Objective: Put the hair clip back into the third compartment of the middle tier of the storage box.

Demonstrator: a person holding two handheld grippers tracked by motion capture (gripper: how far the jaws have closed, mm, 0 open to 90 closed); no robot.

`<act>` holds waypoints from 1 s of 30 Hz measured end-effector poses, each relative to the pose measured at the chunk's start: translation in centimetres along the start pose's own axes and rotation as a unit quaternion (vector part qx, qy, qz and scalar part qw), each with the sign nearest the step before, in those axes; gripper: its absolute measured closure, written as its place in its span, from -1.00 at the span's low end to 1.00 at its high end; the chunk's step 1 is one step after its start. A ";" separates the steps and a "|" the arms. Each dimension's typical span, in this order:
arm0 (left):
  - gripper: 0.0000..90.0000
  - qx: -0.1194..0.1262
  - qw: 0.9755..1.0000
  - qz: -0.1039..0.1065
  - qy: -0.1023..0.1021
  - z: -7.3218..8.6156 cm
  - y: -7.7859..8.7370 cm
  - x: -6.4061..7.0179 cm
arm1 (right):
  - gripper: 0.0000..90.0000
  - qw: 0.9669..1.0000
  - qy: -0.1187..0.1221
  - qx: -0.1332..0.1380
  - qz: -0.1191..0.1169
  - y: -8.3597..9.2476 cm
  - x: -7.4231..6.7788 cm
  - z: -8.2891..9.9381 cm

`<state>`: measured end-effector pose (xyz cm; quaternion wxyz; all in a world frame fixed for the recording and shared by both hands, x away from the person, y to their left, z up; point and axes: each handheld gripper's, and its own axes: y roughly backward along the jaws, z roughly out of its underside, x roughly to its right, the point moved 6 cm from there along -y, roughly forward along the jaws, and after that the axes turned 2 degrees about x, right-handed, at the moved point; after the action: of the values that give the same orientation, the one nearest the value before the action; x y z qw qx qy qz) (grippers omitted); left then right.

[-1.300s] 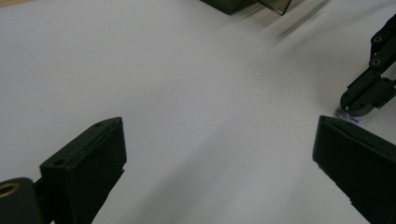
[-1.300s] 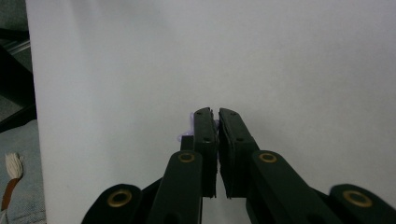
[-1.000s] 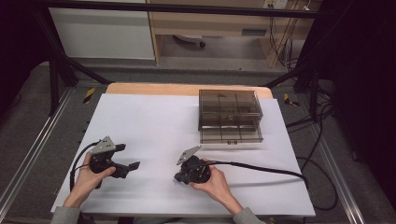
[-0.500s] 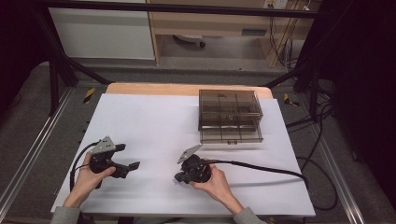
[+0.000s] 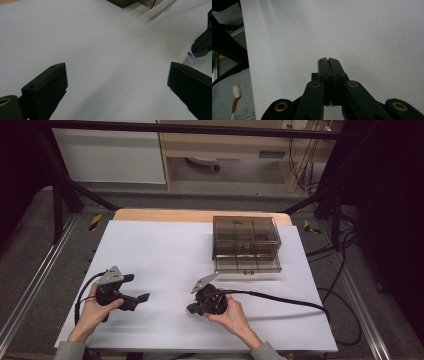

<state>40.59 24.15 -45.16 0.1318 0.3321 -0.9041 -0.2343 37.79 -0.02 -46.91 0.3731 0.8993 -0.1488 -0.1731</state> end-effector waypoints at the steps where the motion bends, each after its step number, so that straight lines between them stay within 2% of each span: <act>1: -0.94 0.000 1.000 0.000 0.000 0.0 0.0 0.0 | 1.00 1.000 -0.002 0.000 0.000 0.1 0.0 0.0; 11: -0.94 0.001 1.000 0.000 0.000 0.0 0.0 0.0 | 0.99 1.000 0.007 0.013 0.011 1.0 0.2 -0.5; 30: -0.94 0.002 1.000 -0.001 0.001 -0.1 0.1 -0.1 | 0.99 0.999 0.001 0.034 0.031 2.7 1.1 -0.8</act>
<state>40.59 24.25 -45.05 0.1316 0.3338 -0.9041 -0.2320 38.72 -1.77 -44.64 0.3480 0.9064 -0.1819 -0.1554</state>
